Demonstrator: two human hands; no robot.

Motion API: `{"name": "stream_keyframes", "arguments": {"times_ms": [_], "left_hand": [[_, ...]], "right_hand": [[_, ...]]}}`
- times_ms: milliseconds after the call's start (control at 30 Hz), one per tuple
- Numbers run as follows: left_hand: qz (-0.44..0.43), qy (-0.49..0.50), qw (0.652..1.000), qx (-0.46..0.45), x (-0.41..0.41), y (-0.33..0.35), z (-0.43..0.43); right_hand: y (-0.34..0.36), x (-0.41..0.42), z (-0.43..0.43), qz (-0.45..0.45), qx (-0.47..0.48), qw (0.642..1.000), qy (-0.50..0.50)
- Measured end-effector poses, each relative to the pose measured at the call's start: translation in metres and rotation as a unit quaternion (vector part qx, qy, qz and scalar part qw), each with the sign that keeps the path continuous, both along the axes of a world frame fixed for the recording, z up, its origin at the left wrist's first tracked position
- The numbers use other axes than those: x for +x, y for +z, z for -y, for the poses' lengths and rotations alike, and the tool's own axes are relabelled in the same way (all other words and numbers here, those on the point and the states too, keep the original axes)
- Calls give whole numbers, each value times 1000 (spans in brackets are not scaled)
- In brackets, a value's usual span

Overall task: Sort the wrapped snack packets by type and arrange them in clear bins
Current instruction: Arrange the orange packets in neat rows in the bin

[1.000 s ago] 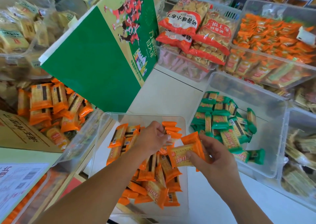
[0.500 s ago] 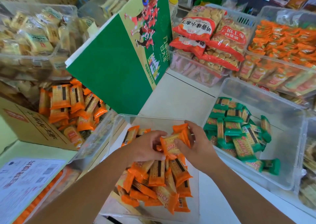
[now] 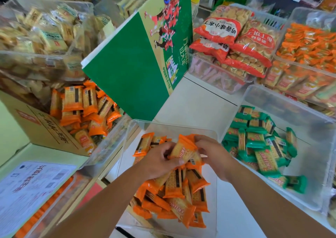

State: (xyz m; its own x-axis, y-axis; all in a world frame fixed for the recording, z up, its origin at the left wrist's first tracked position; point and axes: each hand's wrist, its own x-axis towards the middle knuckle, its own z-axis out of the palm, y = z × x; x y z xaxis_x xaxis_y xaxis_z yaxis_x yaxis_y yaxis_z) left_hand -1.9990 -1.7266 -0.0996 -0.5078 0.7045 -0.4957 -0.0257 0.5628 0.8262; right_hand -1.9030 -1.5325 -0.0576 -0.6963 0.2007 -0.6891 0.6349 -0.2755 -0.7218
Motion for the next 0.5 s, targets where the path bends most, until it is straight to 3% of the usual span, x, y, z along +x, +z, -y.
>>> {"name": "stream_keyframes", "arguments": {"times_ms": [200,367,500], "left_hand": [[-2,19,1000,15,11,5,-6],[-77,-34,996,30,18,9,-15],[-209,-182,958,-70,10,0,-5]], "right_hand": [[8,5,-2,-103,-83,991,-19],[12,-4,8,-51,82,994,-46],[16,-16,2,-66,128,987,-75]]}}
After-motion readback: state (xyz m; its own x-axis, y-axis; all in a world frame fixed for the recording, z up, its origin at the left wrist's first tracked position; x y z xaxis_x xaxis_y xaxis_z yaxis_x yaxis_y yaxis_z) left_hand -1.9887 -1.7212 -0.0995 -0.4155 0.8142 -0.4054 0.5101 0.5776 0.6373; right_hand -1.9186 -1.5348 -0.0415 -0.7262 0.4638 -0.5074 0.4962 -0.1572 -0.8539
